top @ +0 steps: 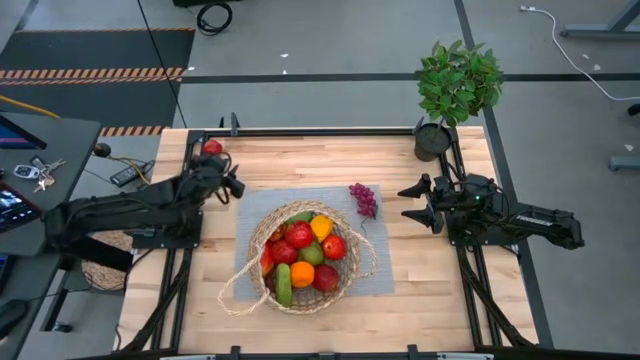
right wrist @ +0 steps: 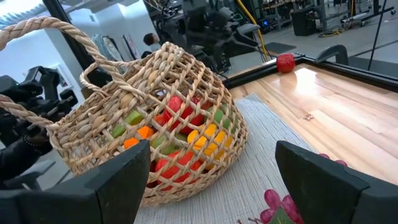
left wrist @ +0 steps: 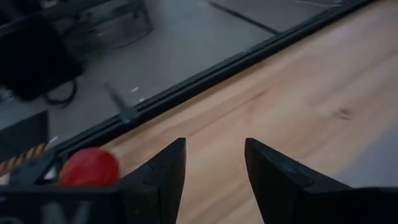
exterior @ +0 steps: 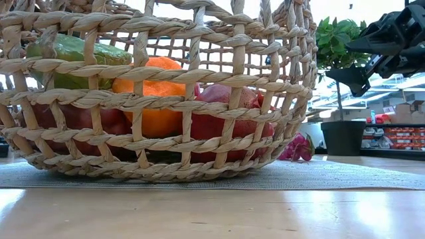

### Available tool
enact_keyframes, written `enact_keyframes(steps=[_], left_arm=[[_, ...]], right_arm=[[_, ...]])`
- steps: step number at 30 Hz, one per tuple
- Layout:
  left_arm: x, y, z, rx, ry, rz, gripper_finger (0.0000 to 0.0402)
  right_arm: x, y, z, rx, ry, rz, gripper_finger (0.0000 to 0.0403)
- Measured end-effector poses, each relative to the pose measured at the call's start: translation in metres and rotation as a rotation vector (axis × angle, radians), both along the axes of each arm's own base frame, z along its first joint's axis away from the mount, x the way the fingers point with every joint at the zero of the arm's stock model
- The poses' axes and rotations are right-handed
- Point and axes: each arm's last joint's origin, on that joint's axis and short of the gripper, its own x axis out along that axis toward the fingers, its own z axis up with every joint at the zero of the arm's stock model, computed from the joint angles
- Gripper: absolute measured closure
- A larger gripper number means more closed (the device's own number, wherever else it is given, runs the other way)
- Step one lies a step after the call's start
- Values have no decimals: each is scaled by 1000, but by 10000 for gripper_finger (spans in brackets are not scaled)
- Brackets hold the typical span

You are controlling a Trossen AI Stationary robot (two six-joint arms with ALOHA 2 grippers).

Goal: Build produce basket
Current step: Put the red apple into the brown basket

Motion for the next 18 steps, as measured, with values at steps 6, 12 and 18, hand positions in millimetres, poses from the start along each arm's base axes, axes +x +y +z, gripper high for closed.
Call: enact_keyframes(steps=[6, 12, 18], left_arm=[[-8, 21, -4, -22, 7, 174, 230], [-19, 41, -6, -44, 16, 301, 230], [-27, 59, -13, -71, 50, 422, 230]], right_arm=[[0, 0, 0, 0, 0, 0, 55], [0, 0, 0, 0, 0, 0, 55], [0, 0, 0, 0, 0, 0, 55]])
